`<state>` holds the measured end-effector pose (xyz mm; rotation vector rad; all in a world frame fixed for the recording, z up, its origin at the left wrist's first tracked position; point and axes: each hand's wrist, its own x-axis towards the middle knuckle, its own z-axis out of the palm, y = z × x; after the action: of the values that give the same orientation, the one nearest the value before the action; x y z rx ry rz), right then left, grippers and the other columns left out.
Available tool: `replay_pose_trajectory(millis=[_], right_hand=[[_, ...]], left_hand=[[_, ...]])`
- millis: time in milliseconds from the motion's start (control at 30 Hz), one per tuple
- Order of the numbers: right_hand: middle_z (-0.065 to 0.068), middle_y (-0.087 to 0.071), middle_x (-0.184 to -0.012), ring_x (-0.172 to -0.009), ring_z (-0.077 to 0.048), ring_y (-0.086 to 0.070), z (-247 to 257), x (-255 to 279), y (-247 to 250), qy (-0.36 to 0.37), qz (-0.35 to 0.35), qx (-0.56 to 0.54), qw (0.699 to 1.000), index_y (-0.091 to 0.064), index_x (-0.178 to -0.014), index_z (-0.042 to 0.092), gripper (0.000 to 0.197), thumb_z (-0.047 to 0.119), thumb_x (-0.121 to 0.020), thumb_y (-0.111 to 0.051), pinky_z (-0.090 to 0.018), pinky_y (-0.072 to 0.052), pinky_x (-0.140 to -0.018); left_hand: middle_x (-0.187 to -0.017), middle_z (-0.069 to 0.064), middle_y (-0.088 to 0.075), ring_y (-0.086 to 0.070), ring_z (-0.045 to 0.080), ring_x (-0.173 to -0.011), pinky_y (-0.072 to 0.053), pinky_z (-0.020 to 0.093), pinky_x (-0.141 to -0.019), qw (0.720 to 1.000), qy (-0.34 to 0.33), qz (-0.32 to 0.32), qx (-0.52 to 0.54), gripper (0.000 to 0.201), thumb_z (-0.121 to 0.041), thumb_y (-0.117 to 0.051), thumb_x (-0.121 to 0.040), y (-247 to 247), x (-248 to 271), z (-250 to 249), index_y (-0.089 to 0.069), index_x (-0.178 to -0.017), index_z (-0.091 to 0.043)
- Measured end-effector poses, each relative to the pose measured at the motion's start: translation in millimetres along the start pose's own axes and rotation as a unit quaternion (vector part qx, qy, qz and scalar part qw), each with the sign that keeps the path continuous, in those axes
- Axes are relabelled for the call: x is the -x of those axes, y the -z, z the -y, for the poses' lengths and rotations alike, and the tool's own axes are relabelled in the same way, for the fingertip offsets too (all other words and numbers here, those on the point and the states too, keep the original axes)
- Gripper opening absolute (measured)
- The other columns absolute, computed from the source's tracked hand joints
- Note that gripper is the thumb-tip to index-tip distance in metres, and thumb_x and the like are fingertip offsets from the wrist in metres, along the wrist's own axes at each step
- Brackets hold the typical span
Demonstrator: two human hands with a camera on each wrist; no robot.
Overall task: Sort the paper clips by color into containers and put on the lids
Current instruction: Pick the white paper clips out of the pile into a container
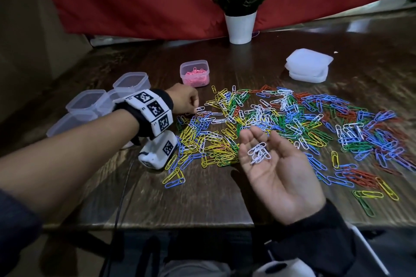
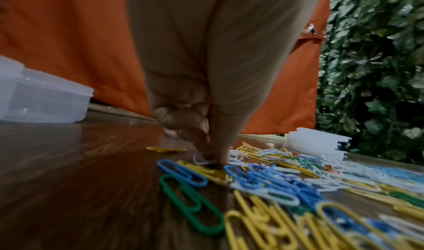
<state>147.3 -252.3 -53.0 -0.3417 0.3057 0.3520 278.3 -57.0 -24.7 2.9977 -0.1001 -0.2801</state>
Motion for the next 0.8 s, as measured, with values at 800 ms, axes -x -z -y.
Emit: replay_pose_trajectory(millis=[800], right_hand=[[-0.010,-0.066,-0.065,-0.055,-0.015,-0.066,1,-6,4,-0.013,-0.020,-0.042,0.999,-0.058,-0.083,0.002,0.033,0.022,-0.098,-0.035,-0.024,-0.055,-0.055]], left_hand=[[-0.065,0.001,-0.059,-0.054,0.008,-0.056,-0.048,0.011,-0.047,0.922,0.018,-0.032,0.385,0.017,0.003,-0.072,-0.073,5,34,-13,-0.063,-0.074,-0.012]])
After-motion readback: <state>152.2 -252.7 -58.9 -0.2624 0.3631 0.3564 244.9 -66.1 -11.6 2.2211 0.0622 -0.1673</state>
